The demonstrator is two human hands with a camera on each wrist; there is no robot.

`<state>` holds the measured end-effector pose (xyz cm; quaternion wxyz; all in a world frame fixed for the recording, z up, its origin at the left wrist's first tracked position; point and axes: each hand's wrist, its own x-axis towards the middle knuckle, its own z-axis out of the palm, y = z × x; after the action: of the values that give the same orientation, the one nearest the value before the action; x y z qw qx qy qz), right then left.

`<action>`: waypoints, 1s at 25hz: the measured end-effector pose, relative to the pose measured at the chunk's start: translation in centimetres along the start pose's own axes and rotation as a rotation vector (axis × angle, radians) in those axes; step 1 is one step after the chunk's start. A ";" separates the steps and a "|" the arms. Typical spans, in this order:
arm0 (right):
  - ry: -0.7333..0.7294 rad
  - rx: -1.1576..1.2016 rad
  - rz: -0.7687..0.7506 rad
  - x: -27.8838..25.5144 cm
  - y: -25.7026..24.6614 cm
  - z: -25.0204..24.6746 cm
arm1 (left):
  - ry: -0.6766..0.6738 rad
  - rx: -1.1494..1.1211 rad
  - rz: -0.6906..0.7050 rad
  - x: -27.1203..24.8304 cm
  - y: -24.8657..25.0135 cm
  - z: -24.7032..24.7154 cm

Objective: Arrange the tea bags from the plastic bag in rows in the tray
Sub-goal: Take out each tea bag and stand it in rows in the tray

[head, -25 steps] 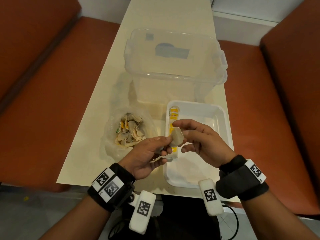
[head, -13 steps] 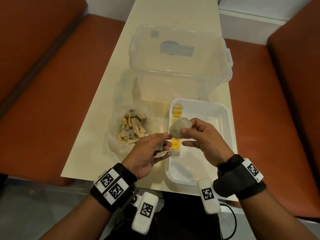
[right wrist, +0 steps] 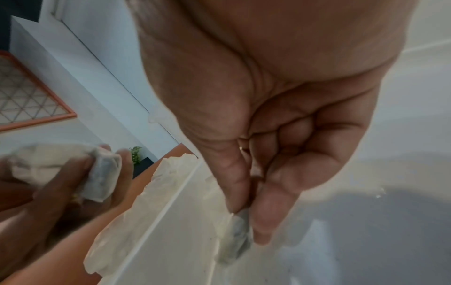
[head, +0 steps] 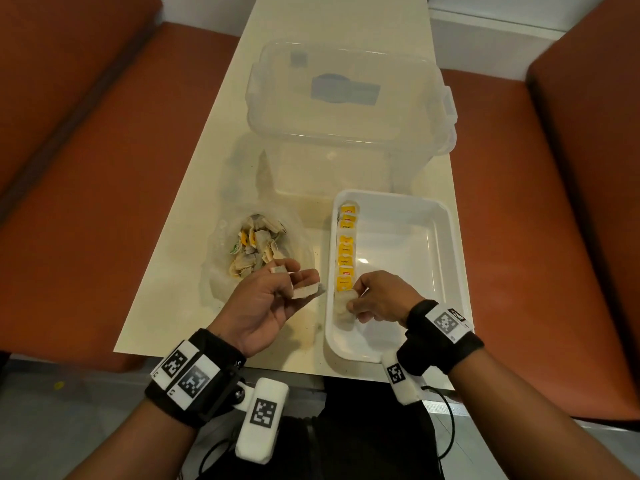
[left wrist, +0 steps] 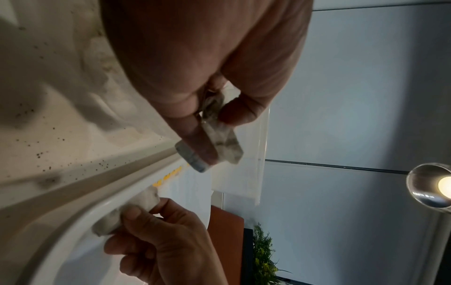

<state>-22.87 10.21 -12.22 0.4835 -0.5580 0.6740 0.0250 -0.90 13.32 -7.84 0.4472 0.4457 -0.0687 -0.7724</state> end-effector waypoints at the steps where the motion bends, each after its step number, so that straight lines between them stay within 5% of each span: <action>1: 0.002 0.016 0.014 0.1 -0.2 0.0 | -0.011 -0.006 0.002 -0.1 0.0 0.2; 25: -0.025 0.214 0.087 -0.4 -1.1 -0.7 | -0.010 0.311 0.020 -0.2 0.5 0.2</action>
<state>-22.46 9.73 -10.98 0.5473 -0.4728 0.6903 -0.0192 -0.69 13.08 -7.29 0.3799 0.5050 -0.1944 -0.7502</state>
